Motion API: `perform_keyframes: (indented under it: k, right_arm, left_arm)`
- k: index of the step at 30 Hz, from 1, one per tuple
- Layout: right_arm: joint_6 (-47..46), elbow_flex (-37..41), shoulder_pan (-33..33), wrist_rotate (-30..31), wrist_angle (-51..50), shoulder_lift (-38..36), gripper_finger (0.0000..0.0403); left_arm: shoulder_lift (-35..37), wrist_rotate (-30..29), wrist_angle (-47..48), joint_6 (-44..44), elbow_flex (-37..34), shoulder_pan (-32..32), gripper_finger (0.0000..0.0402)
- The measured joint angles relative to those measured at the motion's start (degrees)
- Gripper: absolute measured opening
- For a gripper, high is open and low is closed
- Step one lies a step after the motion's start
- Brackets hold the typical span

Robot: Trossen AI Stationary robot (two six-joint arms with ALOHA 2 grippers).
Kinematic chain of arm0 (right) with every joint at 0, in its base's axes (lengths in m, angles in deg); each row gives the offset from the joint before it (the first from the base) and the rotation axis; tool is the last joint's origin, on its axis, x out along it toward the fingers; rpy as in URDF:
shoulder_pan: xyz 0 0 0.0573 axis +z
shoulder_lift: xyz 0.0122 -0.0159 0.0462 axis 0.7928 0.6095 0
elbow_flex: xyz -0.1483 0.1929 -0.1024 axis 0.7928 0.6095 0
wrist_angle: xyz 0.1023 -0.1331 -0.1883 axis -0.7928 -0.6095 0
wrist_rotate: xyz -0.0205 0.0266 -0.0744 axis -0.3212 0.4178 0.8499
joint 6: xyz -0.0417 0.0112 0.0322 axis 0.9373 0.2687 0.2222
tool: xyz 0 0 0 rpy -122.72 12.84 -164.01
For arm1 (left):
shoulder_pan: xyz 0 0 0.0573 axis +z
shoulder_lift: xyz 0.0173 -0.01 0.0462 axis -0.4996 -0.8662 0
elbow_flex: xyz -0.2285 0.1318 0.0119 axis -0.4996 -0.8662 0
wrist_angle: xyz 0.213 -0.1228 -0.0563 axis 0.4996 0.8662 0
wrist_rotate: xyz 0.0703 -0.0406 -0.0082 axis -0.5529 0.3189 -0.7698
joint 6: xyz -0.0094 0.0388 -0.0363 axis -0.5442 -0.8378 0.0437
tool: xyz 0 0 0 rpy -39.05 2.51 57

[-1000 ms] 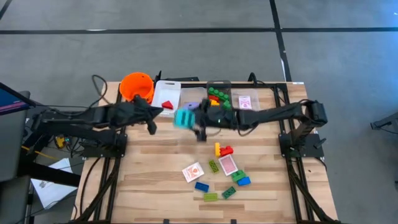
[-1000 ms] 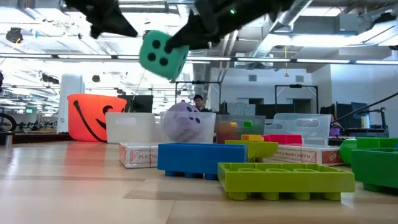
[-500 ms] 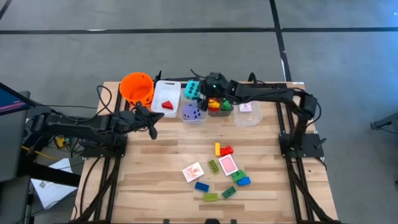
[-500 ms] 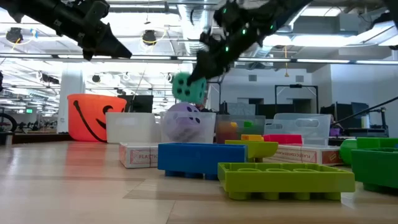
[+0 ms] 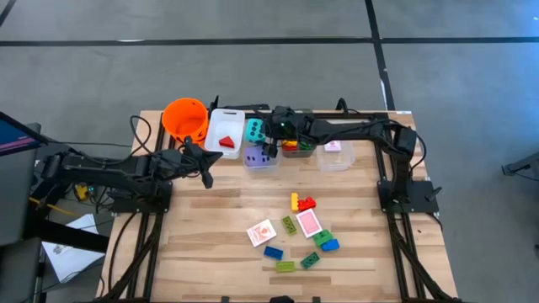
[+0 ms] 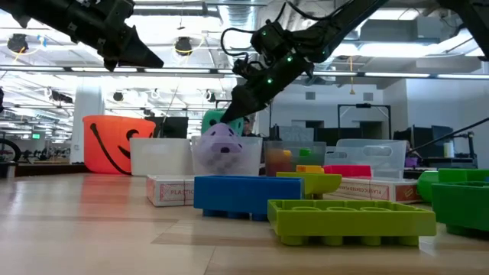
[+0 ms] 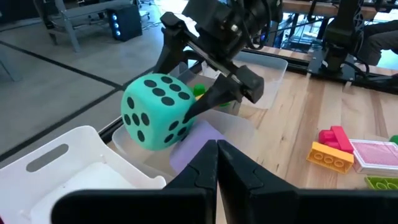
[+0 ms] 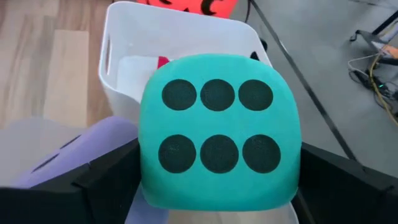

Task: Pick & Place Toys
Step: Put the large blue dice into the left transparent bin, then put the large red game piece into the black bin

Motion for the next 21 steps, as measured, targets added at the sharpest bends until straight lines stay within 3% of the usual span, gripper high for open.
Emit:
perform_keyframes:
  k: [21]
  right_arm:
    - [-4.55, -0.04, 0.56, -0.07, -5.68, 0.05, 0.0397]
  left_arm:
    - [0.00, 0.00, -0.01, 0.39, 0.00, 0.00, 0.0000]
